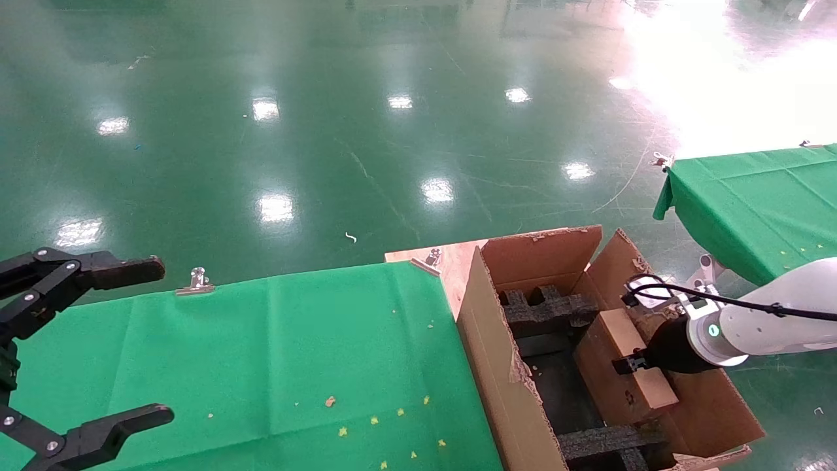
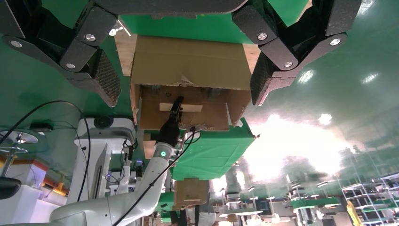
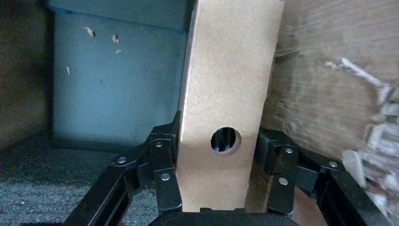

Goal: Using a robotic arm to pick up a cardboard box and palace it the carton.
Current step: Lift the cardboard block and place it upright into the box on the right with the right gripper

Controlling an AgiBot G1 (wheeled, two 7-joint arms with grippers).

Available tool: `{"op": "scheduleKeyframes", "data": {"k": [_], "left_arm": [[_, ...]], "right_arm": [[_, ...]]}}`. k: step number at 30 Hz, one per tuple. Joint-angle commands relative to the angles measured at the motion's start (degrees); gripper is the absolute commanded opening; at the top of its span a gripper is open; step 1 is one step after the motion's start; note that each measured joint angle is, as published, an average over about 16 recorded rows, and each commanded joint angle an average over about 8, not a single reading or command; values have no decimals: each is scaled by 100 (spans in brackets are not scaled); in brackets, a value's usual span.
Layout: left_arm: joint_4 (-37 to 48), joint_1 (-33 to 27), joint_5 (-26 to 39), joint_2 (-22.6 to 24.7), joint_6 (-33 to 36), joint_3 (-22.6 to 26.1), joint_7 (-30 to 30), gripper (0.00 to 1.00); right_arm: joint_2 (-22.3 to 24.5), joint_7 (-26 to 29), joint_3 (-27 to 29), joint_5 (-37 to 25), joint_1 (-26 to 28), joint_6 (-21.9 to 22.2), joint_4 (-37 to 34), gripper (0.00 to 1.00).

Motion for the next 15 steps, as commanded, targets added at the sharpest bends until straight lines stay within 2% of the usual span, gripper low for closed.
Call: {"op": "scheduleKeyframes", "data": {"k": [1, 2, 9, 10, 15], "left_arm": [[0, 0, 0, 0, 0, 1, 0, 100], [0, 0, -1, 0, 0, 1, 0, 100], [1, 1, -2, -1, -2, 4, 1, 100], [2, 1, -2, -1, -3, 4, 1, 100], [2, 1, -2, -1, -3, 4, 1, 100]], "right_arm": [[-80, -77, -8, 13, -6, 16, -135, 1], [-101, -105, -7, 20, -2, 17, -176, 7], [-195, -227, -4, 82, 11, 4, -372, 94], [-202, -234, -5, 88, 10, 2, -384, 100], [-197, -231, -4, 91, 11, -7, -373, 100]]}}
